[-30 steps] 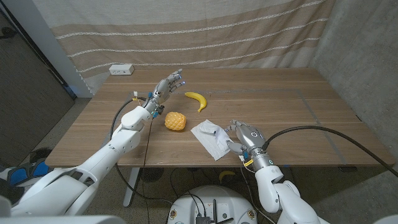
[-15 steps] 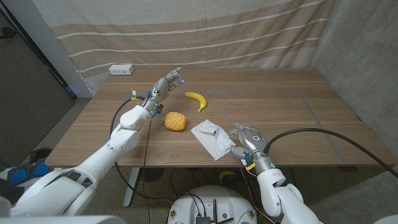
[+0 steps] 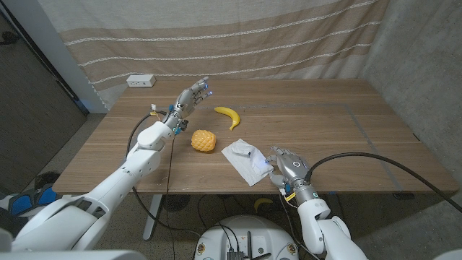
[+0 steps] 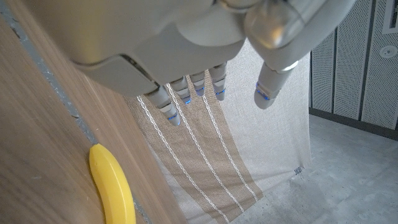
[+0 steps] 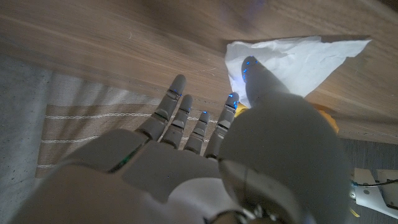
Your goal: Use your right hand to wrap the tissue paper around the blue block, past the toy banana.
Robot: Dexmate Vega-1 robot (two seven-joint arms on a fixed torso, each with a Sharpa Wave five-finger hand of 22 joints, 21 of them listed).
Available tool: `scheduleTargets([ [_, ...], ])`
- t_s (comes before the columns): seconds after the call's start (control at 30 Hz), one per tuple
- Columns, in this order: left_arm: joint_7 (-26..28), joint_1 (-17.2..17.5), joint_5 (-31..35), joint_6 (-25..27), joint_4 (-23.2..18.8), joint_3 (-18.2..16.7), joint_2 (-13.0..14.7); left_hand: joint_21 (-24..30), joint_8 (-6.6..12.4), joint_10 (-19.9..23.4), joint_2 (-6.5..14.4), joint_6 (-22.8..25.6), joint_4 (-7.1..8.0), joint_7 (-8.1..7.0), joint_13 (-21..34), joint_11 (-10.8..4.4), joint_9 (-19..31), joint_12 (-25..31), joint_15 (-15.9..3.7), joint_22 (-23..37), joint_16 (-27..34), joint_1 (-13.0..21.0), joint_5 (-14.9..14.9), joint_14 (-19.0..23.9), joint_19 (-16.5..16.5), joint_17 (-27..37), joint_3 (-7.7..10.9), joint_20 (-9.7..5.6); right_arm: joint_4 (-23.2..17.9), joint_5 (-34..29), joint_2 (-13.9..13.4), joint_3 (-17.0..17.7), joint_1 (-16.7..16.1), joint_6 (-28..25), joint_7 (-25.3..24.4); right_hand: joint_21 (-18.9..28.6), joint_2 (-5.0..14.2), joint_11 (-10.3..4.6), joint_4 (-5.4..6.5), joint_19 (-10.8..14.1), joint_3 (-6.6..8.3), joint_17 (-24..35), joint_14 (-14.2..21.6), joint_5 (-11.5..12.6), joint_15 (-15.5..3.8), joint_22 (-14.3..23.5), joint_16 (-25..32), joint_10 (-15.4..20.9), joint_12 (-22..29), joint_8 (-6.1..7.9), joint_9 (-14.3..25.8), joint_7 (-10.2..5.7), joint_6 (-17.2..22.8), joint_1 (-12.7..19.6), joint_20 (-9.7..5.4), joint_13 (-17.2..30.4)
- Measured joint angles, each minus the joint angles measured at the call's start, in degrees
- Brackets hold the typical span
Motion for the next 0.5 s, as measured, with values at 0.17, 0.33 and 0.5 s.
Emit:
scheduleTargets([
  [0.17,-0.1,0.9,-0.3,0.1,-1.4,-0.8,0.5,0.0,0.0,0.0,0.0,0.0,0.0,-0.02,0.0,0.0,0.0,0.0,0.0,0.0,0.0,0.0,0.0,0.0,0.3,0.0,0.0,-0.31,0.2,0.8,0.1,0.0,0.0,1.0,-1.1,0.0,0.7,0.0,0.01,0.0,-0.01,0.0,0.0,0.0,0.0,0.0,0.0,0.0,0.2,0.0,0.0,-0.01,0.0,0.7,0.0,-0.3],
  [0.33,-0.2,2.0,-2.3,1.2,-3.0,-1.4,1.1,0.0,0.0,0.3,0.0,0.3,0.0,-0.31,0.0,-0.31,0.0,0.0,-0.31,0.0,0.0,0.0,0.0,0.3,0.3,0.0,0.0,-0.31,1.9,1.6,0.4,0.1,-0.1,1.8,-1.9,0.0,0.68,0.0,0.01,0.0,-0.47,0.0,0.0,0.0,0.0,0.0,0.0,0.0,0.2,-0.62,-0.2,-0.19,-1.1,0.7,0.0,-0.3],
  [0.5,0.0,3.5,-3.2,1.7,-4.9,-2.2,1.8,0.0,0.0,0.6,0.0,0.3,0.0,-0.31,0.0,0.0,0.0,0.0,-0.1,0.0,0.0,0.0,0.0,0.5,0.3,0.0,0.0,-0.31,2.8,2.3,0.5,0.1,0.4,2.7,-2.2,0.0,0.68,0.0,0.25,0.0,-0.71,0.0,0.0,0.0,0.0,0.0,0.0,0.0,0.5,-0.7,-0.2,-0.3,-1.6,0.7,0.0,-0.5],
])
